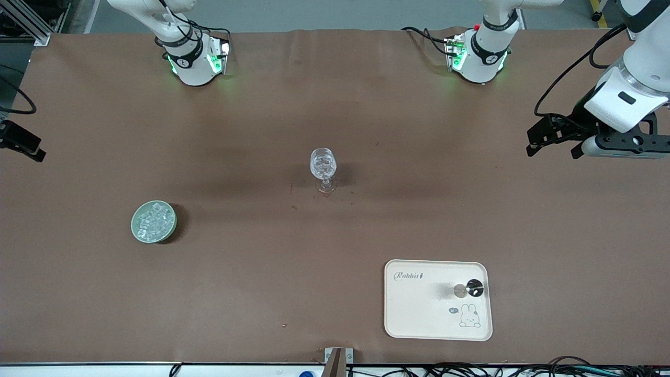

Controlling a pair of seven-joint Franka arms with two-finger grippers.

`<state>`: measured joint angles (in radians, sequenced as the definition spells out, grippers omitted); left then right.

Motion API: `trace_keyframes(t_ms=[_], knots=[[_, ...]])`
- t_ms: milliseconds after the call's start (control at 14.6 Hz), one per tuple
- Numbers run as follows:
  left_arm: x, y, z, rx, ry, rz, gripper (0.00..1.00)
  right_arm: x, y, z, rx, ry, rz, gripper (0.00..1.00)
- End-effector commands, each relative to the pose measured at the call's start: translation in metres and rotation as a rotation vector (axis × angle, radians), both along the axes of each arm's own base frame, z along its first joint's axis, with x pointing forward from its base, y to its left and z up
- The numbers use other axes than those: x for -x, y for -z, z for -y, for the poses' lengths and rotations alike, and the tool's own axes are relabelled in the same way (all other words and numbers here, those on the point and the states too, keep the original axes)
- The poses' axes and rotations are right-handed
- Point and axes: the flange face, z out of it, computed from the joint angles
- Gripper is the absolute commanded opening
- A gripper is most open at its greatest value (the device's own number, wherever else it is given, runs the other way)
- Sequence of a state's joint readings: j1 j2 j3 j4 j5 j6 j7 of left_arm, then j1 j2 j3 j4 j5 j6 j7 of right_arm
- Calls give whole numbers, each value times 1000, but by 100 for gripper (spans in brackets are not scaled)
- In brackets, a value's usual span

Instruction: Pour wine and add ice with both arms

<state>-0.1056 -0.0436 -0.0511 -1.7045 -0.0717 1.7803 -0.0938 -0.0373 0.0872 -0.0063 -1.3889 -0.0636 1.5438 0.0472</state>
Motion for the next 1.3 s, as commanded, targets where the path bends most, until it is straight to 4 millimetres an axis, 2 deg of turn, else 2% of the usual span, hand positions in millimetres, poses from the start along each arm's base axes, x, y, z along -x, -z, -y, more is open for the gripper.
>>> trace_keyframes(t_ms=[0, 480, 1235], knots=[[0, 0, -1, -20, 22, 15, 100, 8, -1, -3, -9, -12, 0, 100], [-2, 6, -5, -97, 63, 26, 100, 8, 0, -10, -10, -23, -5, 100], [7, 4, -6, -93, 26, -33, 100, 8, 0, -7, -13, -17, -3, 100]])
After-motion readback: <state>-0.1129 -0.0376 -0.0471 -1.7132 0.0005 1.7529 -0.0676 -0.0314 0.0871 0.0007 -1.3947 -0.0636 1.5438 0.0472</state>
